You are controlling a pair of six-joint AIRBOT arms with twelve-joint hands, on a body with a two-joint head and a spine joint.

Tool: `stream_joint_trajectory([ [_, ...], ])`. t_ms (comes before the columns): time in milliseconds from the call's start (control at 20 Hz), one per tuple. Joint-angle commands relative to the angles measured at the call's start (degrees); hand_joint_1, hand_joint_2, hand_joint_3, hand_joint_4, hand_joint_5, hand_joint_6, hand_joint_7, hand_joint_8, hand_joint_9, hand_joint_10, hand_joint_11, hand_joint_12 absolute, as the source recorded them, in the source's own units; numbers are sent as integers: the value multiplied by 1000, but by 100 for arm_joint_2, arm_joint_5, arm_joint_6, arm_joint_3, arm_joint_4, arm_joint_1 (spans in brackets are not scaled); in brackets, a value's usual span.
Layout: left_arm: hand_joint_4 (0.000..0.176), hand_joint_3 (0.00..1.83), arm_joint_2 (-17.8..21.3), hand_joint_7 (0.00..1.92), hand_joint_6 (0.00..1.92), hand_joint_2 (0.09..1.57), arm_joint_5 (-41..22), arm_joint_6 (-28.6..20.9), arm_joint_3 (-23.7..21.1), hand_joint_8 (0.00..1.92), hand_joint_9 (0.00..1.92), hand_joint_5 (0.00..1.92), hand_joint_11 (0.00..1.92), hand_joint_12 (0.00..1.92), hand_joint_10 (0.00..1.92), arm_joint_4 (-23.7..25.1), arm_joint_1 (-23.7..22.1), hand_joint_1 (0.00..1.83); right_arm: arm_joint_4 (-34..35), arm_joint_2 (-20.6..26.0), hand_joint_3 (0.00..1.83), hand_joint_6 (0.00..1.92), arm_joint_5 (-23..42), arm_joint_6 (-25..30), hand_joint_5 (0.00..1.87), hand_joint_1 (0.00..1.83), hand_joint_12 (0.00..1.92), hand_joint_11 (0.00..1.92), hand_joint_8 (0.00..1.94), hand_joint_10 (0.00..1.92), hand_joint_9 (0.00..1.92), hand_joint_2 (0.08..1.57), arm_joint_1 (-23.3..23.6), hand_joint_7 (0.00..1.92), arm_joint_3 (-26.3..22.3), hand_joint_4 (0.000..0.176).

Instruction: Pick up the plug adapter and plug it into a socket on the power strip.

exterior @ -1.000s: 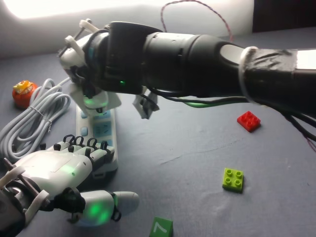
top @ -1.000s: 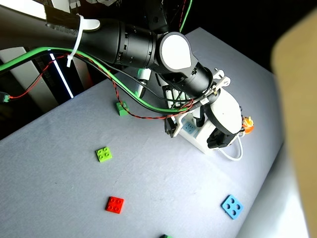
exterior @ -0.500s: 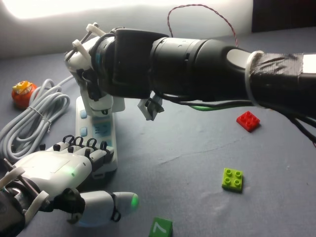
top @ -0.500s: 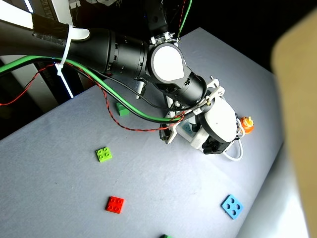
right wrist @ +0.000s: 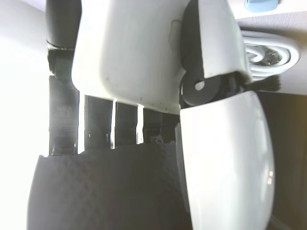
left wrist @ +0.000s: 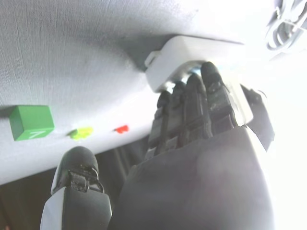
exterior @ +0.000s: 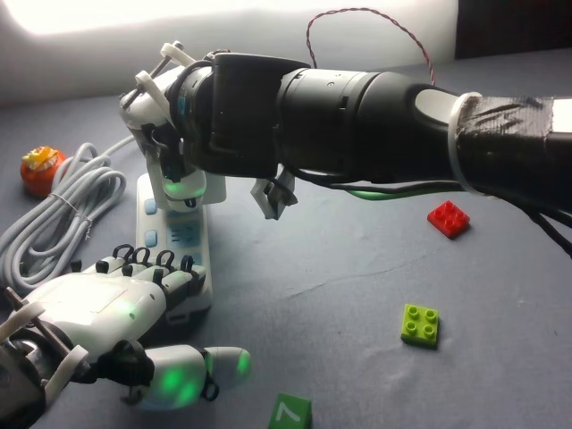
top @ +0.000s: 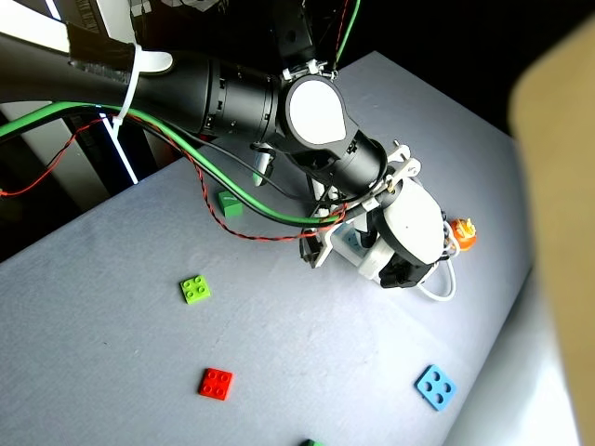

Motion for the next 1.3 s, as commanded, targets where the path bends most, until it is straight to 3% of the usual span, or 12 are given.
stream_joint_trajectory([
  [0,0,0,17,178,1,1123,41,-17,-38,1,171,162,0,352,1,-54,56,0,-11,8,0,955,217,0,997,1244,828,948,724,2,1277,1076,-34,1148,-40,2],
  [400,0,1,18,188,3,1131,41,-38,-43,2,179,160,0,349,2,-55,50,0,-12,62,0,959,323,-48,996,1245,810,975,710,1,1287,1075,-53,1157,-43,0],
  [750,0,0,18,191,3,1128,41,-42,-41,4,187,161,0,406,3,-55,47,0,-12,180,2,1087,474,-122,919,1224,818,922,842,4,1214,1109,-47,1072,-163,3],
  [800,0,0,18,183,0,1126,41,-42,-41,2,179,156,0,378,2,-55,47,0,-12,198,0,1029,473,-122,943,1168,837,862,418,1,1164,1125,-47,1014,-176,0],
  [850,0,0,18,181,0,1125,41,-44,-41,1,177,155,0,372,1,-55,47,0,-12,215,0,1027,473,-127,941,1155,850,843,190,3,1151,1128,-50,1062,-185,0],
  [900,0,0,18,189,2,1122,41,-46,-41,3,180,161,0,353,2,-55,47,0,-13,232,0,1014,475,-139,949,1154,841,827,55,0,1134,1124,-56,1092,-188,0],
  [1050,0,0,18,188,0,1126,41,-46,-40,0,182,152,0,388,0,-55,47,0,-13,266,1,1033,489,-149,937,1150,842,759,6,0,1072,1128,-65,1052,-188,0],
  [1100,0,0,18,182,0,1121,41,-46,-39,0,176,150,0,363,1,-55,47,0,-13,278,0,468,493,-150,803,1135,841,715,5,0,1019,1097,-69,1003,-189,0],
  [1150,0,0,18,179,0,1122,41,-46,-39,0,170,152,0,344,1,-55,47,0,-13,293,0,193,500,-150,835,1124,841,694,8,8,993,1082,-72,980,-189,0],
  [1250,0,1,17,198,2,1126,41,-46,-39,4,188,163,0,390,4,-55,47,0,-13,325,0,27,503,-150,854,1129,878,615,0,0,949,1080,-72,947,-208,0],
])
